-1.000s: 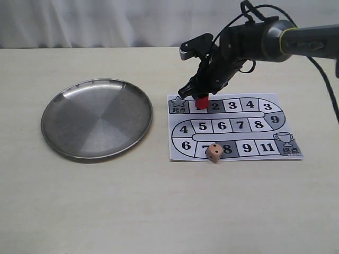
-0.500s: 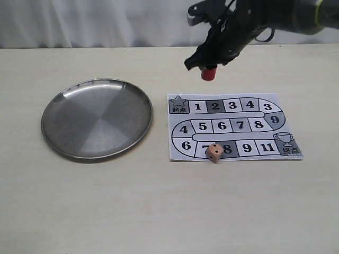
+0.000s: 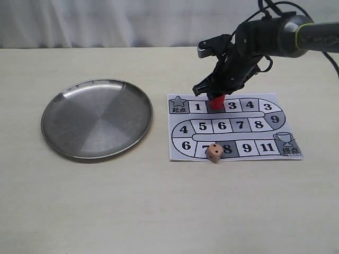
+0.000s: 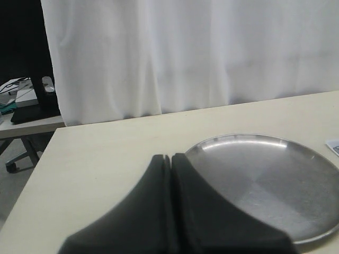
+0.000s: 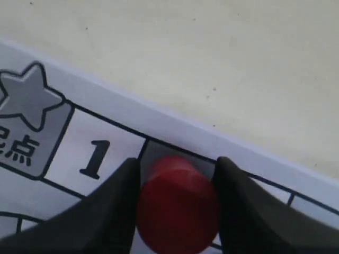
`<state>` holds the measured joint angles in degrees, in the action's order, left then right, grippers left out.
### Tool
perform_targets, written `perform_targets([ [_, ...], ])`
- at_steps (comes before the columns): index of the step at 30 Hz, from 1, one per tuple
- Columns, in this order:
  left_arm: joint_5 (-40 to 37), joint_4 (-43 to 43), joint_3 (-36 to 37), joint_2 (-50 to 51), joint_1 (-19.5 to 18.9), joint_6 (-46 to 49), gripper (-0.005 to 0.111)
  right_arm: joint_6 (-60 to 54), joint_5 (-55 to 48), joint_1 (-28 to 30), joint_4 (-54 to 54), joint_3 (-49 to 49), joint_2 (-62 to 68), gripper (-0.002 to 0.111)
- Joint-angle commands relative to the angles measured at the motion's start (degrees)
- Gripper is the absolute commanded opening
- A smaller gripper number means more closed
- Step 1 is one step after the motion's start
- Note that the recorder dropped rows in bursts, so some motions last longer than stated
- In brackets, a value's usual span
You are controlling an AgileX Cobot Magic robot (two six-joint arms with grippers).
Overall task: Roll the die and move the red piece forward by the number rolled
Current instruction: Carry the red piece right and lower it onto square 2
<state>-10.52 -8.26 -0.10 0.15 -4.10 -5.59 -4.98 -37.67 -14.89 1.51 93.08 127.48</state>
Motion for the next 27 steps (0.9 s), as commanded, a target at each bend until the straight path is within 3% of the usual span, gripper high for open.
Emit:
perform_targets([
  [1,0.55,0.03,0.1,-0.15,-0.19,-0.05,0.0,0.22,-1.41,0.23,-0.61,-0.11,2.74,0.005],
  [25,0.55,0.03,0.1,-0.15,-0.19,-0.05,0.0,0.06,-5.88,0.13,-0.21,-0.11,1.12,0.005],
  [27,0.55,0.03,0.1,-0.15,-0.19,-0.05,0.0,0.06,-5.88,0.13,-0.21,-0.11,1.12,0.008],
])
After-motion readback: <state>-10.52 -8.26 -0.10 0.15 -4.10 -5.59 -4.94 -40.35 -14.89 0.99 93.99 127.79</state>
